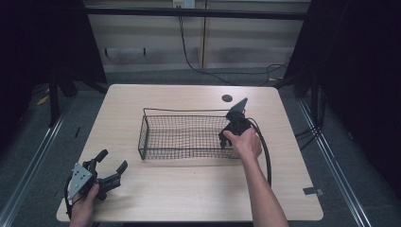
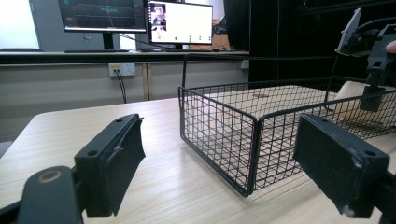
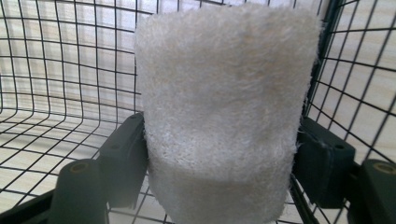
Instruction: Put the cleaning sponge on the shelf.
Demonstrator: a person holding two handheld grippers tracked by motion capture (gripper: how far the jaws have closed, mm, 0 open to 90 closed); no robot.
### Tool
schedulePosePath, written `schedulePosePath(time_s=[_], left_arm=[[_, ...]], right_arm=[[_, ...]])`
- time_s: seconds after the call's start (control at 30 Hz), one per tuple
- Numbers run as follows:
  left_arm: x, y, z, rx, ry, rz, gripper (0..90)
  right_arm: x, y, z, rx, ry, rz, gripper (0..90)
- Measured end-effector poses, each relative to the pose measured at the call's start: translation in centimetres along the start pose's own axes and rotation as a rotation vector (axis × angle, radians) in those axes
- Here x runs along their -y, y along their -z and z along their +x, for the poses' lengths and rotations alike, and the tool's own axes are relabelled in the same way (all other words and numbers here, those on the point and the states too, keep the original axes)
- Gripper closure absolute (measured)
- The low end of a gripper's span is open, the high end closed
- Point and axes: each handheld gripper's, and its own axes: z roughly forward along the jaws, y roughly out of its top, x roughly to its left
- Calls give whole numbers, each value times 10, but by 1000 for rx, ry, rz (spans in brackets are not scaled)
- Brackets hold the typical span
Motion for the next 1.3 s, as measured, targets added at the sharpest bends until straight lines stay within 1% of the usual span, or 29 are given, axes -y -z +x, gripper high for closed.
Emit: schedulePosePath(time_s=[0.1,0.13,0.23,0.27,0.47,0.5,0.53,0.57,0.6,0.7,0.73,0.83,1.03,1.1,1.17,1.2,1.23,1.3], left_arm=[[0,0,0,0,2,-1,157],[0,0,0,0,2,-2,157],[0,0,0,0,1,-1,157],[0,0,0,0,0,0,157],[0,0,0,0,1,-1,157],[0,0,0,0,1,-1,157],[0,0,0,0,2,-1,157],[0,0,0,-1,1,-1,157],[0,0,0,0,1,-1,157],[0,0,0,0,2,-1,157],[0,0,0,0,1,-1,157],[0,0,0,0,1,-1,157],[0,0,0,0,2,-1,157],[0,0,0,0,2,-1,157],[0,0,0,0,2,-1,157],[0,0,0,0,0,0,157],[0,0,0,0,2,-1,157],[0,0,0,0,0,0,157]], right_arm=[[0,1,-1,3,1,0,273],[1,3,-1,6,-2,-17,267],[1,3,-1,10,1,-16,259],[0,3,-1,5,0,-10,231],[1,3,0,3,1,-11,193],[0,4,0,-7,2,-14,175],[0,4,0,-7,2,-14,175],[0,4,-1,-22,1,-16,171],[1,7,-1,-26,6,-30,165],[2,8,-1,-37,12,-37,156],[3,9,-2,-42,28,-39,156],[5,13,-2,-54,39,-51,155],[7,18,-3,-56,60,-63,160],[9,21,-4,-80,82,-66,167],[10,22,-4,-83,81,-67,168],[11,22,-6,-97,97,-76,171],[11,22,-6,-97,97,-76,171],[13,23,-7,-116,95,-72,185]])
